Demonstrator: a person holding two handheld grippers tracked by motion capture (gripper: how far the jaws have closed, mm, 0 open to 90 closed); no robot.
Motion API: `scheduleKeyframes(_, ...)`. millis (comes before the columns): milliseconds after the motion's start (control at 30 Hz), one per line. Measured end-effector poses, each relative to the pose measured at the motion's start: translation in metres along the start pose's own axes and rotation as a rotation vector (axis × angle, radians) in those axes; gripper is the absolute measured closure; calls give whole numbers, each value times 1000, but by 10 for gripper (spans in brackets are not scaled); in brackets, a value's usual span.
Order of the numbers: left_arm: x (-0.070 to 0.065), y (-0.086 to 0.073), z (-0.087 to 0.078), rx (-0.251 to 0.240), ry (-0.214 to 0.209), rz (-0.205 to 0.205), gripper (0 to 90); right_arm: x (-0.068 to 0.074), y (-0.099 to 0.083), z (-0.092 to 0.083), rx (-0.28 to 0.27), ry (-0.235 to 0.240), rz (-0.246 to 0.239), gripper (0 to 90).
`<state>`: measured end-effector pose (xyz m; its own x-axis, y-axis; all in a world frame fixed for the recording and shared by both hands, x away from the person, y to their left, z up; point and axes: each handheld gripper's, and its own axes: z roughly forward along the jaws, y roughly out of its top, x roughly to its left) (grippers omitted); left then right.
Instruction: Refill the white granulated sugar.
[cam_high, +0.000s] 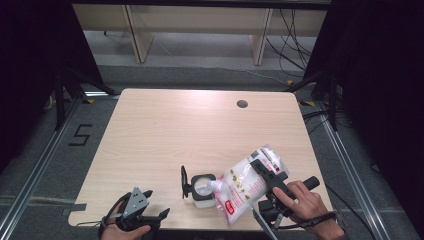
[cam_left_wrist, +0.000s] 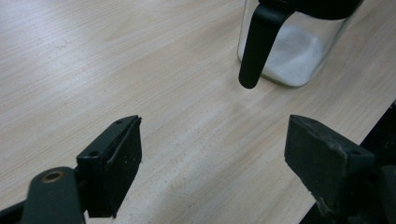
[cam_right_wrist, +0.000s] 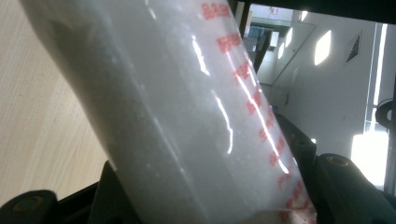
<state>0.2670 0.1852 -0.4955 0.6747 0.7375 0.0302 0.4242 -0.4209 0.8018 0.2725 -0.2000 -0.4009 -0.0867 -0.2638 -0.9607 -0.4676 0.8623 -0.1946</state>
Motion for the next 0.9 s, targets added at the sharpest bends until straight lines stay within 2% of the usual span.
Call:
scheduleKeyframes(33, -4, 0, 3, -35, -10, -67, 185, 3, 0, 0, 6, 3, 34, 483)
scheduleKeyframes(67, -4, 0, 2, -32, -8, -63, 184, 3, 0, 1, 5, -2, 35, 483)
scheduleKeyframes(100, -4, 0, 2, -24, -7, -54, 184, 1, -1, 0, 5, 0, 1, 483)
scheduleKeyframes(133, -3, -1, 0, -9, -5, -34, 184, 0, -1, 2, -15, -24, -19, 483)
scheduleKeyframes(167, -3, -1, 1, -13, -7, -33, 185, 2, -2, 1, 2, 0, 12, 483)
scheduleKeyframes(200, -2, 0, 0, -8, -9, -23, 185, 0, -2, 1, -2, -9, -11, 483)
scheduleKeyframes(233, -1, 1, 1, -19, -2, -20, 184, -1, -2, 1, -6, -12, -16, 483)
scheduleKeyframes(267, -2, 0, 2, -25, -2, -25, 185, 1, -3, 0, 11, -2, 7, 483)
scheduleKeyframes(333, -3, -1, 0, -9, -5, -35, 185, -1, -2, 1, -6, -14, -17, 483)
scheduleKeyframes(367, -2, -1, 1, -14, -7, -28, 185, -1, -2, 1, -13, -28, -17, 483)
scheduleKeyframes(400, 0, 0, 1, -6, 3, -1, 185, -1, -1, -1, 2, -13, -8, 484)
scheduleKeyframes(433, -4, 0, 3, -37, -9, -64, 185, 1, -1, -1, 2, -9, 26, 484)
scheduleKeyframes(467, -3, 0, 1, -15, -7, -40, 185, -3, -1, 0, -14, -17, -19, 484)
scheduleKeyframes(533, -2, 0, 0, -8, -7, -13, 185, -3, -1, 0, -10, -18, -23, 484)
scheduleKeyframes(567, -2, -1, 1, -12, -10, -34, 185, -2, -2, 0, -12, -28, -17, 484)
scheduleKeyframes(600, -4, 0, 2, -31, -9, -60, 185, 0, -3, -1, 13, -7, 10, 484)
scheduleKeyframes(700, -3, -1, 0, -9, -5, -35, 185, 0, -3, -1, 13, -7, 11, 485)
scheduleKeyframes(733, -3, -1, 1, -15, -7, -26, 185, -1, -2, 0, 7, -7, -4, 485)
scheduleKeyframes(767, -1, 0, 1, -11, -7, -4, 185, -1, -2, 1, -13, -32, -22, 484)
scheduleKeyframes(800, -4, 0, 2, -32, -10, -61, 185, -1, -1, 0, -7, -15, -14, 485)
scheduleKeyframes(833, -3, 0, 2, -25, -9, -56, 185, 0, -1, 0, 4, -4, 5, 485)
scheduleKeyframes(867, -2, 0, 0, -9, -8, -31, 185, 0, -1, 0, 1, -3, 2, 485)
scheduleKeyframes(900, -3, -1, 0, -10, -5, -33, 185, 0, -1, 0, 3, -3, 4, 485)
